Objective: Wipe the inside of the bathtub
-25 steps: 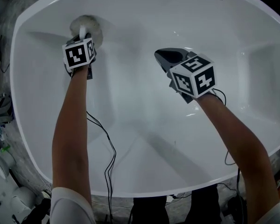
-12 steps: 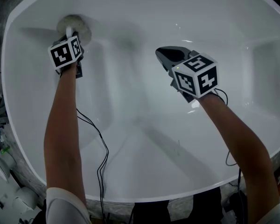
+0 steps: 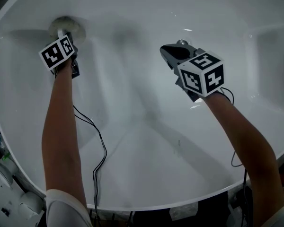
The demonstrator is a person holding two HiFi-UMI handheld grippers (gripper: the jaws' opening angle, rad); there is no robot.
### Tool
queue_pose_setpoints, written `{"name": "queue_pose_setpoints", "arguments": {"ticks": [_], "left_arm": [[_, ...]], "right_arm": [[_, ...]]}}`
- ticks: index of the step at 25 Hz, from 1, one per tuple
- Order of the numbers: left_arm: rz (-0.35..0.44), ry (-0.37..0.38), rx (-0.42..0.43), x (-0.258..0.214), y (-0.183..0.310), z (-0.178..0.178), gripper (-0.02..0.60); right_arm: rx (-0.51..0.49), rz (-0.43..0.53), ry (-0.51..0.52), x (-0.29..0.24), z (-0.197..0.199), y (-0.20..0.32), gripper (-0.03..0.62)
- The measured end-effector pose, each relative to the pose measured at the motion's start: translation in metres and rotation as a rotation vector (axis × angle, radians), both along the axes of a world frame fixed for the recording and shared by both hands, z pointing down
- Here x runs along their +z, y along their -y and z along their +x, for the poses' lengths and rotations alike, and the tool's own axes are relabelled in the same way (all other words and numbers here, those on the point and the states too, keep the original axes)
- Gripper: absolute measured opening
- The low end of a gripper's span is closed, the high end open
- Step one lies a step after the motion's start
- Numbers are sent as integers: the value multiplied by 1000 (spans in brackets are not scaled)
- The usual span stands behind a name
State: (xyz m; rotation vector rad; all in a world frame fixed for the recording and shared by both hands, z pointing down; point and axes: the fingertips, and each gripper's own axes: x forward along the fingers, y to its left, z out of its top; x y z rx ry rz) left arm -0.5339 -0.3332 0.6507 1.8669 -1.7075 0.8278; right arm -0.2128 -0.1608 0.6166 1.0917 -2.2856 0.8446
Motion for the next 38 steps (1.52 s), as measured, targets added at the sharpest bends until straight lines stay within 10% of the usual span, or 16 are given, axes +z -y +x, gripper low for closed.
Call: {"name": "queue_pose_setpoints", "arguments": {"ticks": [11,38], "left_arm": [[-69,-51,-38,49,-2,-14,94],[-97,-145,-7,74,-19,198,94]], "right_arm": [[27,-19,-2,18,-19,6,20],[111,-3,19,17,154,1,20]]}}
